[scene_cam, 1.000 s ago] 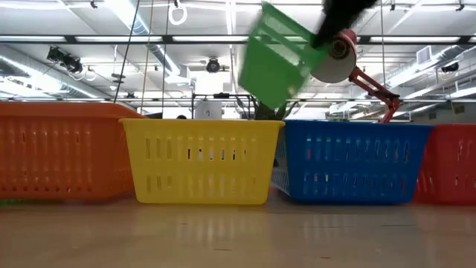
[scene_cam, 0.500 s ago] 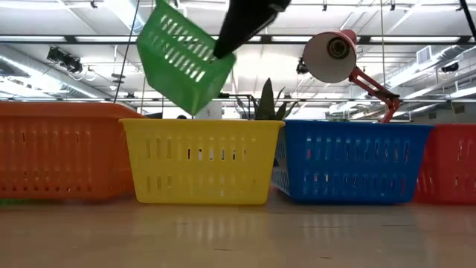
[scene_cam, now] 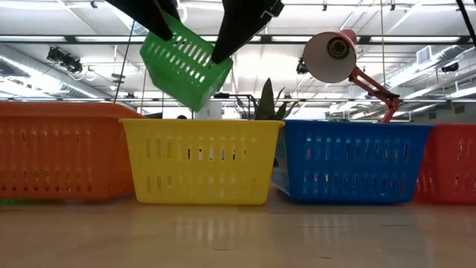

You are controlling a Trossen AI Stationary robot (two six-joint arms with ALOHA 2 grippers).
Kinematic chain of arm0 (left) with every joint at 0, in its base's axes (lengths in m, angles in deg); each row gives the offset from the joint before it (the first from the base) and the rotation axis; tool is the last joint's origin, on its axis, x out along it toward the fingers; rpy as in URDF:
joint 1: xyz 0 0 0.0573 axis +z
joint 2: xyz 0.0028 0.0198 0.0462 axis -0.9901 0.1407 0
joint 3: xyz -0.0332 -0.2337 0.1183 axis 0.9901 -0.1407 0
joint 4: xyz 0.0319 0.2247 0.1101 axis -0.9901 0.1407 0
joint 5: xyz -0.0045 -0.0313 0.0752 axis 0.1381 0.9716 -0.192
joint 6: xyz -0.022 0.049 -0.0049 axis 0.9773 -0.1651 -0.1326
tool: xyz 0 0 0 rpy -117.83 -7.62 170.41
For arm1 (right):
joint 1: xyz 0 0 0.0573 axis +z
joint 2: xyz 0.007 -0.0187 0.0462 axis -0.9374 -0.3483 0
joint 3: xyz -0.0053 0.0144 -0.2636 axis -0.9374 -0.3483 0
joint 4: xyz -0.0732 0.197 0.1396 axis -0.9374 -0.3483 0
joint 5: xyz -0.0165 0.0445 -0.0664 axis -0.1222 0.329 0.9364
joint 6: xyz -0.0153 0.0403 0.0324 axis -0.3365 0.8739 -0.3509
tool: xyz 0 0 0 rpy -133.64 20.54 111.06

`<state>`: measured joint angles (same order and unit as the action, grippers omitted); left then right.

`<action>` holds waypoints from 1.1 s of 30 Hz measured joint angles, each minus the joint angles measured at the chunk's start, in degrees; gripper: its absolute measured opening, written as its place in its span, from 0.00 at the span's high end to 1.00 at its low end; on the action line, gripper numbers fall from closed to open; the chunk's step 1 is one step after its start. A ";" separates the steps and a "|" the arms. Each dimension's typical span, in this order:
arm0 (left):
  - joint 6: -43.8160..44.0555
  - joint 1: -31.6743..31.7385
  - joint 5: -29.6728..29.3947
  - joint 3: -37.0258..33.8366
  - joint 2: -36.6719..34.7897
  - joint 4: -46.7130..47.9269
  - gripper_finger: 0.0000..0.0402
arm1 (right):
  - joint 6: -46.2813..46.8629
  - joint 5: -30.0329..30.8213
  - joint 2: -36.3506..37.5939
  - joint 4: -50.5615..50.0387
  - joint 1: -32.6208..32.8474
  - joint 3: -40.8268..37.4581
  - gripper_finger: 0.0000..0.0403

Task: Stack baskets by color
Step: Stack the right green bin on top of the left green bin

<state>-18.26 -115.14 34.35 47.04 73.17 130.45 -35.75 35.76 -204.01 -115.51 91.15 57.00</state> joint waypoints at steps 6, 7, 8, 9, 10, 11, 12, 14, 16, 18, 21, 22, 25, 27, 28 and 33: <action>-0.67 2.80 5.87 0.00 0.14 0.42 0.47 | -0.11 -0.43 0.00 -0.46 0.21 -0.01 0.97; -0.65 3.05 6.19 0.00 0.22 0.56 0.51 | -0.11 -0.43 0.00 -0.47 0.21 -0.02 0.97; -0.64 3.20 6.23 0.00 0.28 0.82 0.54 | -0.11 -0.41 0.00 -0.47 0.21 -0.02 0.97; -0.62 3.26 6.34 0.00 0.28 0.97 0.58 | -0.13 -0.41 0.00 -0.44 0.21 0.00 0.97; -0.64 3.35 6.40 0.00 0.28 0.98 0.62 | -0.17 -0.36 0.00 -0.40 0.21 0.00 0.97; -0.64 3.44 6.68 0.00 0.28 1.11 0.66 | -0.24 -0.32 0.00 -0.33 0.21 0.00 0.97; -0.64 3.50 7.03 0.00 0.28 1.40 0.70 | -0.28 -0.22 0.00 -0.33 0.23 0.00 0.97; -0.64 3.62 7.33 0.00 0.28 2.04 0.77 | -0.26 0.08 0.00 -0.05 0.28 -0.01 0.97; -0.54 3.62 7.44 0.00 0.31 2.52 0.84 | -0.54 0.53 0.00 0.21 0.44 0.00 0.97; -0.44 3.62 7.50 0.00 0.31 3.03 0.90 | -1.04 1.49 0.00 0.74 0.80 0.00 0.97; -0.40 3.62 9.55 0.09 0.30 3.91 0.96 | -2.14 2.59 0.00 1.99 1.49 -0.02 0.97; -0.33 3.62 10.18 0.13 0.28 4.15 0.97 | -2.81 2.60 -0.01 2.46 1.71 -0.04 0.97; -0.23 3.04 10.39 0.13 0.28 4.78 0.97 | -3.93 2.75 -0.04 3.75 2.13 -0.07 0.97; -0.16 2.31 9.63 0.09 0.26 5.42 0.97 | -3.72 2.77 -0.04 4.75 2.20 -0.07 0.94; -0.11 2.01 9.58 0.07 0.26 5.61 0.97 | -3.48 2.66 -0.04 5.23 2.25 -0.07 0.93; 3.91 0.18 10.57 -0.15 0.35 9.47 0.97 | -5.33 1.06 0.35 8.01 3.28 -0.04 0.76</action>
<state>-14.34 -114.95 44.92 46.89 73.52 139.92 -41.08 36.82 -203.66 -107.50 94.42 56.96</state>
